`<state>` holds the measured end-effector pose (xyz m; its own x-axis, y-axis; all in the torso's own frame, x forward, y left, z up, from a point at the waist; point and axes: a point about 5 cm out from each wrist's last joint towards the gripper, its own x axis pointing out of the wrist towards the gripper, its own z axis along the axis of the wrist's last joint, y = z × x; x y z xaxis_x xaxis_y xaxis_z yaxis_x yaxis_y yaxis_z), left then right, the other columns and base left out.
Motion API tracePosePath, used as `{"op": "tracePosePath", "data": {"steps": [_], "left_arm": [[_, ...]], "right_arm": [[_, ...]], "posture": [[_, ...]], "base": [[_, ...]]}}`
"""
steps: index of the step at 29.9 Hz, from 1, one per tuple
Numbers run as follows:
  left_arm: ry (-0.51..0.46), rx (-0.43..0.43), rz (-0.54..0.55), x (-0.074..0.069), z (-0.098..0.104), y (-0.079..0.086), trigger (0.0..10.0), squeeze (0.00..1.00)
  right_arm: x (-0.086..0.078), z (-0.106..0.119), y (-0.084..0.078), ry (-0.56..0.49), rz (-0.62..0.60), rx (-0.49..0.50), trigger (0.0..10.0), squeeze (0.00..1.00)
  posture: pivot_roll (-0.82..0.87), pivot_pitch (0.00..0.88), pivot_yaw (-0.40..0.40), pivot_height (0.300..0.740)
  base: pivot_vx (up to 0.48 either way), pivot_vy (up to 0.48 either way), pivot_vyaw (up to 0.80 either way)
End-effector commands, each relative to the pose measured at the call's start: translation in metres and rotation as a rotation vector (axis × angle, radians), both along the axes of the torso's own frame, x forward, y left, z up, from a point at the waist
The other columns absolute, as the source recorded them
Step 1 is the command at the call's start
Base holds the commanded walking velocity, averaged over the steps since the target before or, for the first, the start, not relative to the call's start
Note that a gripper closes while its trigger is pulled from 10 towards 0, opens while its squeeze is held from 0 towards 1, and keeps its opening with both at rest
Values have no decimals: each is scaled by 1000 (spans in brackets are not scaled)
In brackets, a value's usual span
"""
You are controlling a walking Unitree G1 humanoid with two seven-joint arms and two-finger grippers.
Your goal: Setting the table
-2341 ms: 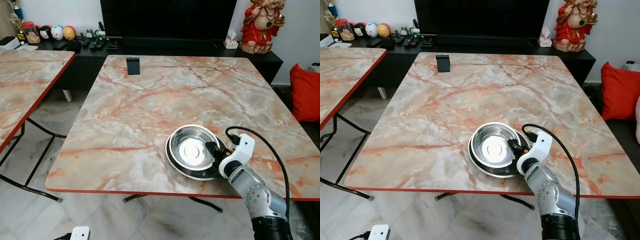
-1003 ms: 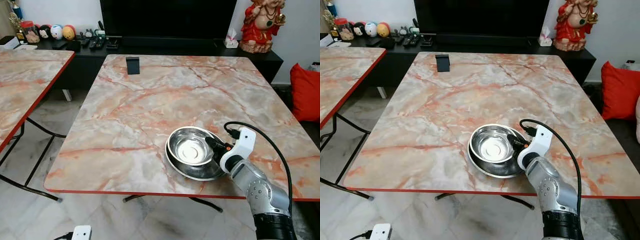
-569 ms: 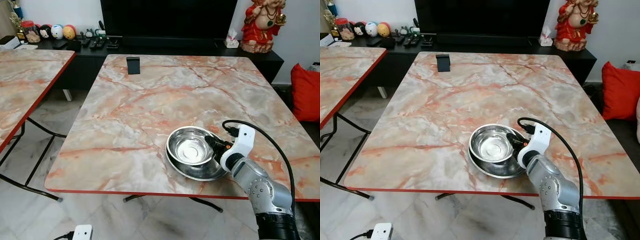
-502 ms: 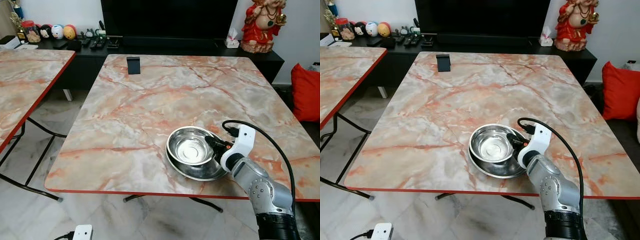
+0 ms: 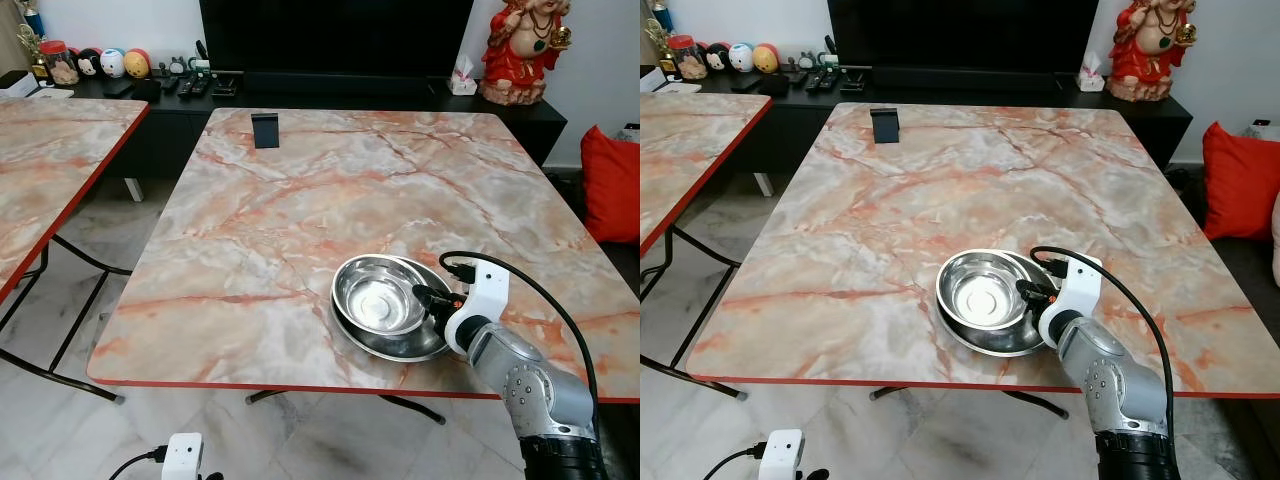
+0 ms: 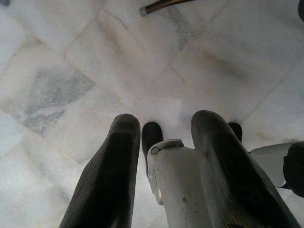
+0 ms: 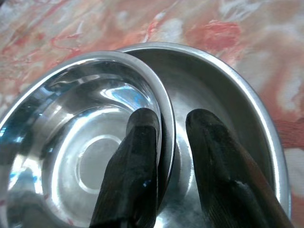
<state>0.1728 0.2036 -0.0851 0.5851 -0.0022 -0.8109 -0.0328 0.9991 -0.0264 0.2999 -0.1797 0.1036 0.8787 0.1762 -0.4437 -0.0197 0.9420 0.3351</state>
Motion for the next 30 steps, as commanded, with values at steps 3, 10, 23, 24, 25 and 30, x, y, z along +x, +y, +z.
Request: {"op": "tracePosePath", "data": {"steps": [3,10,23,24,25,30], "left_arm": [[25,7,2,-8,-3,7,10000,0],[28,12,6,-6,-2,7,10000,0],[37,13,6,-12,-4,6,10000,0],[40,13,7,-14,-5,6,10000,0],[41,14,7,-15,-5,6,10000,0],[44,17,13,-18,-5,11,10000,0]], "right_arm": [[0,4,-4,-19,-16,-36,10000,0],[3,8,-5,-37,-24,-39,10000,0],[5,14,-11,-82,-46,-47,10000,0],[6,16,-8,-97,-31,-35,10000,0],[6,17,-6,-101,-24,-32,10000,0],[6,15,0,-97,-1,-12,10000,1000]], "posture": [[-39,0,-34,736],[-36,0,-35,736],[-39,0,-34,736],[-38,0,-35,736],[-38,0,-35,736],[-38,0,-35,736]], "base": [[0,0,0],[0,0,0],[0,0,0],[0,0,0],[0,0,0],[0,0,0]]}}
